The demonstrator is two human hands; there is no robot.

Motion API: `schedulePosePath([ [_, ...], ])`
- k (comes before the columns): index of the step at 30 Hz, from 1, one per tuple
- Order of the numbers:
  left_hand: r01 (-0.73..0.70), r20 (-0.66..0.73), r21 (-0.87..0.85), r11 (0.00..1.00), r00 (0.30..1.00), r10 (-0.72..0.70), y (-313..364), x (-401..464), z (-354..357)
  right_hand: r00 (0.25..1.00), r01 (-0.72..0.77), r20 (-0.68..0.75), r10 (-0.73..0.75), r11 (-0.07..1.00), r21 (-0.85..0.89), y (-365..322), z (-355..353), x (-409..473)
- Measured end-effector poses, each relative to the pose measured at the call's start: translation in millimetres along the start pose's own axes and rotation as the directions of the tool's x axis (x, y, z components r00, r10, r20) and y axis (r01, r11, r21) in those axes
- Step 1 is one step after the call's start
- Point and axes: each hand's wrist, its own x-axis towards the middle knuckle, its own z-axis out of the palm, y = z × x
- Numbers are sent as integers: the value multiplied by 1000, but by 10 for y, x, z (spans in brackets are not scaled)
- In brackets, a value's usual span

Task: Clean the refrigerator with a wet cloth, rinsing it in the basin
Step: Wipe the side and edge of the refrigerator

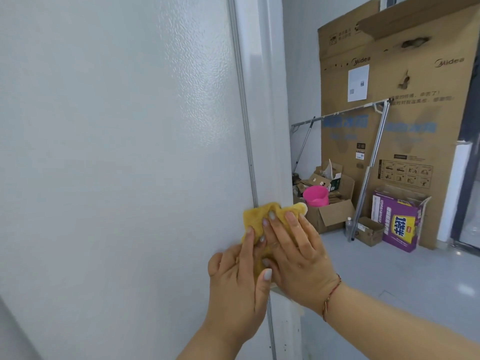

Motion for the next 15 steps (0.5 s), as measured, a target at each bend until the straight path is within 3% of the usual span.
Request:
schedulePosePath([
  [4, 23, 26, 8, 1000, 999, -23, -22, -150, 85, 997, 21, 73, -24, 999, 36, -32, -68, -177],
  [15, 93, 182, 121, 988, 977, -114, 29, -624, 299, 918, 257, 309, -248, 966, 13, -48, -114, -728],
])
